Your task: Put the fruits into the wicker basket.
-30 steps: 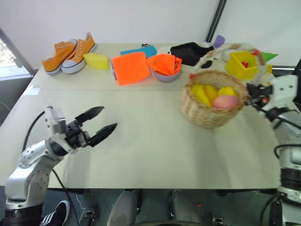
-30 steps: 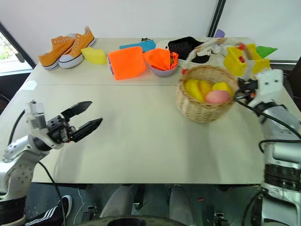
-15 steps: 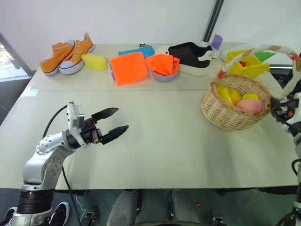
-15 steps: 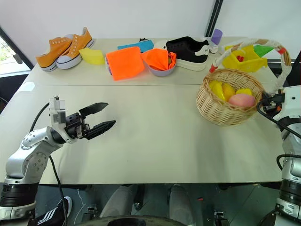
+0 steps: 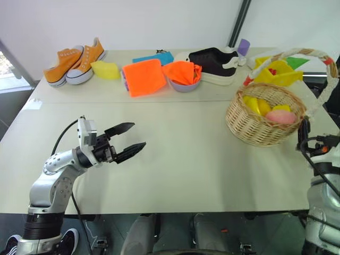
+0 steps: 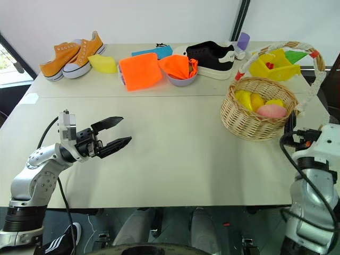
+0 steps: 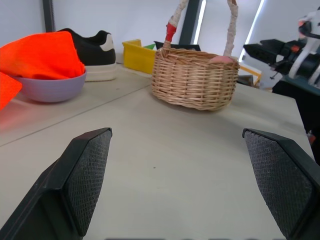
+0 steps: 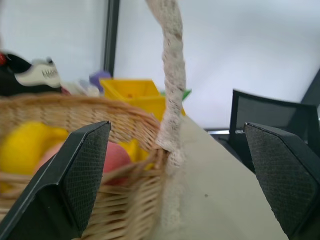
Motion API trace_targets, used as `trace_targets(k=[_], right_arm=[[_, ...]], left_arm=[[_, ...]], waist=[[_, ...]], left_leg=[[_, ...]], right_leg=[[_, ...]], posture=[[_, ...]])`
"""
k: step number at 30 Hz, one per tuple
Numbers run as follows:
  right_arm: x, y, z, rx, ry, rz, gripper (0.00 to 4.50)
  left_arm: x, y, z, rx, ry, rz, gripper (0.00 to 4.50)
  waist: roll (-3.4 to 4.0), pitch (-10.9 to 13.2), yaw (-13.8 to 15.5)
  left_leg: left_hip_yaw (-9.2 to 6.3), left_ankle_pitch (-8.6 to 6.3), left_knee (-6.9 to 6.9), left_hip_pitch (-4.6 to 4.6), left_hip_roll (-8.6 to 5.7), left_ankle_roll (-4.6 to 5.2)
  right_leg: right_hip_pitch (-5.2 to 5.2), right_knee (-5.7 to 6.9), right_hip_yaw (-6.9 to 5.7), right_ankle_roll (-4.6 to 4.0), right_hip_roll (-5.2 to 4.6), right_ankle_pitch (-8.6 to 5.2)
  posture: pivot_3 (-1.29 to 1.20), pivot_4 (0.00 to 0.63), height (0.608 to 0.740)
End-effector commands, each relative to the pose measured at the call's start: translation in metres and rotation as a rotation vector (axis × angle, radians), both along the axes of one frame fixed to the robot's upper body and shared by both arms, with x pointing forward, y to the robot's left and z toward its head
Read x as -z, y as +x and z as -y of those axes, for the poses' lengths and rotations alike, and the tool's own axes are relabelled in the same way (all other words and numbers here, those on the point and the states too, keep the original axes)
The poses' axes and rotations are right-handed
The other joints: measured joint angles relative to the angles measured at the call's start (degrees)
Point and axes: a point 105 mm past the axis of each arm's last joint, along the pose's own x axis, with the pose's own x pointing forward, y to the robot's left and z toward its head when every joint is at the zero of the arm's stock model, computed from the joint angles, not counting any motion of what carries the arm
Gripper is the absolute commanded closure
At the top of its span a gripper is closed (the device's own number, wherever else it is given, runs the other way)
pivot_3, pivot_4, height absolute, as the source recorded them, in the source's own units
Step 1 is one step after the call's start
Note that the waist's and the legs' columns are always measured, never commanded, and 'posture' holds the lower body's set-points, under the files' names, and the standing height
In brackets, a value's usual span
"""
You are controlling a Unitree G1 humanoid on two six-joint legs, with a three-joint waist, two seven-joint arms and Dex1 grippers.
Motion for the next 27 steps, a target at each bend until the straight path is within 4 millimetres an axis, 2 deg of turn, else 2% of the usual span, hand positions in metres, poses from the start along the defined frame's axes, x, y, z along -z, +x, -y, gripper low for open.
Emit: trace_targets(k=[1,4,7,8,10,12,16,20,25,27], right_arm=[[-0.008,-0.008,-0.038,-0.114,-0.02,0.056,0.08],[-0.007,-0.002,-0.067,-0.26,-0.032,0.058,0.08],[0.003,0.012,-0.123,-0.617,-0.12,-0.034,0.08],[0.008,0.015,-0.136,-0.712,-0.13,-0.075,0.08],[0.016,0.021,-0.158,-0.898,-0.17,-0.149,0.08],[0.027,0.029,-0.171,-1.047,-0.165,-0.256,0.08],[0.044,0.043,-0.185,-1.231,-0.338,-0.383,0.08],[0.033,0.06,-0.2,-1.302,-0.306,-0.343,0.08],[0.031,0.065,-0.205,-1.314,-0.309,-0.336,0.08],[0.033,0.065,-0.206,-1.319,-0.308,-0.339,0.08]], left_arm=[[-0.006,-0.002,-0.006,-0.026,-0.002,0.038,0.0],[-0.002,-0.004,-0.011,-0.059,0.005,0.031,0.0],[0.001,0.0,-0.023,-0.146,0.014,0.028,0.0],[0.002,0.002,-0.028,-0.176,0.014,0.024,0.0],[0.005,0.009,-0.041,-0.27,0.025,0.019,0.0],[0.007,0.018,-0.058,-0.405,0.027,0.024,0.0],[0.014,0.027,-0.085,-0.601,0.001,-0.027,0.0],[0.018,0.025,-0.107,-0.752,0.032,-0.038,0.0],[0.006,0.021,-0.139,-0.936,0.009,0.029,0.0],[0.002,0.019,-0.14,-0.937,0.012,0.061,0.0]], waist=[[0.04,0.0,-0.1],[0.05,0.0,-0.6],[0.05,0.0,-1.3],[0.03,0.0,-1.4],[0.04,0.0,-1.3],[0.0,0.0,-1.2],[-0.17,0.0,-0.9],[-0.19,0.0,-1.1],[-0.2,0.0,-0.9],[-0.2,0.0,-0.9]], left_leg=[[0.0,0.0,-0.02,0.0,0.01,0.0],[0.01,0.0,-0.03,0.0,0.0,-0.01],[0.02,-0.06,-0.02,0.07,0.0,-0.1],[0.02,-0.06,-0.02,0.08,0.0,-0.11],[-0.02,0.0,-0.02,0.11,0.05,-0.01],[-0.03,0.0,-0.02,0.14,0.04,0.0],[-0.04,0.01,0.02,0.14,0.01,0.01],[-0.04,0.0,0.01,0.14,0.0,0.0],[-0.05,-0.02,-0.01,0.14,0.0,-0.03],[-0.05,-0.07,-0.01,0.14,-0.01,-0.11]], right_leg=[[-0.02,0.0,0.0,0.0,0.0,0.0],[-0.05,0.0,0.04,-0.01,-0.01,0.0],[-0.1,-0.03,0.03,-0.02,-0.02,-0.01],[-0.07,-0.03,0.03,-0.02,-0.01,-0.01],[-0.06,-0.02,-0.04,-0.02,0.01,-0.01],[-0.04,-0.03,-0.06,-0.02,0.0,-0.01],[-0.01,-0.07,-0.08,0.0,-0.02,0.0],[0.03,-0.04,-0.07,0.03,-0.02,0.02],[-0.04,-0.03,-0.07,0.08,-0.02,0.04],[-0.04,-0.04,-0.07,0.07,-0.03,0.04]], posture=[[0.0,0.15,0.74],[0.0,0.15,0.74],[0.0,0.15,0.74],[0.0,0.15,0.74],[0.0,0.15,0.74],[0.0,0.15,0.74],[0.0,0.15,0.74],[0.0,0.15,0.74],[0.0,0.15,0.74],[0.0,0.15,0.74]])
